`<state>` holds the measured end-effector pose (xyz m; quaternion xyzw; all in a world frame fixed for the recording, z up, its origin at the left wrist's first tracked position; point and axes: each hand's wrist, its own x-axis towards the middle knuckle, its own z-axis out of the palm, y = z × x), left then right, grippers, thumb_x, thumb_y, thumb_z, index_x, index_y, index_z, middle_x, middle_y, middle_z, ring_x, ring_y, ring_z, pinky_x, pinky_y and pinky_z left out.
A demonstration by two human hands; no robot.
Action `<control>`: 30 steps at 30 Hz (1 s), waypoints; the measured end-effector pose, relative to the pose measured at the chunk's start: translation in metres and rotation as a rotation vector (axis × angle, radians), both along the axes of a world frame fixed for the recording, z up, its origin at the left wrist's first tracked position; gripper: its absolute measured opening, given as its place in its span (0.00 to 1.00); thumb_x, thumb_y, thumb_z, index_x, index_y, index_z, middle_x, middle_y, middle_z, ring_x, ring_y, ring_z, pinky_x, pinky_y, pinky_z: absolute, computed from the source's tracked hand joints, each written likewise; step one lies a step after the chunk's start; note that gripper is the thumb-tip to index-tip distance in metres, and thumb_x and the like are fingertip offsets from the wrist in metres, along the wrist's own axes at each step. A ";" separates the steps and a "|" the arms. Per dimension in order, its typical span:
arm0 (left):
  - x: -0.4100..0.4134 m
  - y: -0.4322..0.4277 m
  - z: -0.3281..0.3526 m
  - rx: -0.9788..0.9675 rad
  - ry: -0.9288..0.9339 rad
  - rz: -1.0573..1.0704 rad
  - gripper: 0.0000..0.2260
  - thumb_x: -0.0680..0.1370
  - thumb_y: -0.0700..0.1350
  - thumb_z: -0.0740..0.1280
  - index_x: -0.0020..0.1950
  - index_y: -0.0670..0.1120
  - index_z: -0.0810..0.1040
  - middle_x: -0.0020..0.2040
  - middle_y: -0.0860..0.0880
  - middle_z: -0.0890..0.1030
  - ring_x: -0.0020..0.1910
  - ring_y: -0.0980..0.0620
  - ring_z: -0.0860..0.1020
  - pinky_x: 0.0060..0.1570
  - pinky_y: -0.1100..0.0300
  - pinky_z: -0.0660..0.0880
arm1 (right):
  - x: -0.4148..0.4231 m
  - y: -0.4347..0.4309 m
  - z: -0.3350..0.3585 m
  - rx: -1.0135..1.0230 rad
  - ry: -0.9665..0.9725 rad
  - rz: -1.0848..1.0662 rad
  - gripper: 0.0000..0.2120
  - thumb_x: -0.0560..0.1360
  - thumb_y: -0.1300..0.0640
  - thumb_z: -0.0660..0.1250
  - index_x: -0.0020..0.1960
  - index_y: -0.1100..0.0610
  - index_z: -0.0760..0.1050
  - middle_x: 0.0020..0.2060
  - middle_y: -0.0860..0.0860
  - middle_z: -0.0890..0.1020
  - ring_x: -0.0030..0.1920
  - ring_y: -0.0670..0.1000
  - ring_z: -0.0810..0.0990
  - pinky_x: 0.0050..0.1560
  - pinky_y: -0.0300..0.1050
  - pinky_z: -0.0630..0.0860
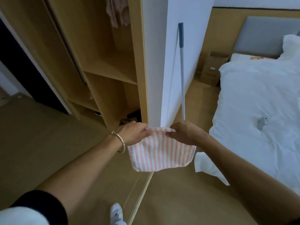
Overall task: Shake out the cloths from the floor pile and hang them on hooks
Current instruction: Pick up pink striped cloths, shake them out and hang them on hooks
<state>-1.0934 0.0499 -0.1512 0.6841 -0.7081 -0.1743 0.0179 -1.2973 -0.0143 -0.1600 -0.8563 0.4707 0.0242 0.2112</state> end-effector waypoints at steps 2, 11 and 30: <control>0.023 -0.009 0.003 0.033 0.012 0.026 0.17 0.77 0.60 0.61 0.35 0.49 0.69 0.33 0.53 0.71 0.30 0.56 0.68 0.30 0.58 0.62 | 0.028 -0.013 0.002 0.014 0.014 0.038 0.19 0.80 0.44 0.58 0.54 0.56 0.80 0.48 0.53 0.84 0.44 0.52 0.82 0.50 0.52 0.81; 0.167 -0.070 0.009 0.016 0.056 0.059 0.23 0.79 0.61 0.57 0.33 0.46 0.61 0.30 0.50 0.66 0.28 0.54 0.64 0.28 0.58 0.57 | 0.181 -0.074 0.013 0.049 0.048 0.102 0.21 0.79 0.39 0.55 0.53 0.53 0.76 0.44 0.49 0.79 0.44 0.50 0.78 0.46 0.44 0.74; 0.362 -0.169 0.000 -0.202 0.300 0.264 0.10 0.76 0.52 0.64 0.41 0.49 0.66 0.31 0.53 0.69 0.31 0.53 0.68 0.30 0.57 0.61 | 0.395 -0.182 0.015 -0.080 -0.078 0.142 0.24 0.81 0.42 0.51 0.44 0.58 0.75 0.34 0.54 0.77 0.34 0.51 0.76 0.36 0.45 0.70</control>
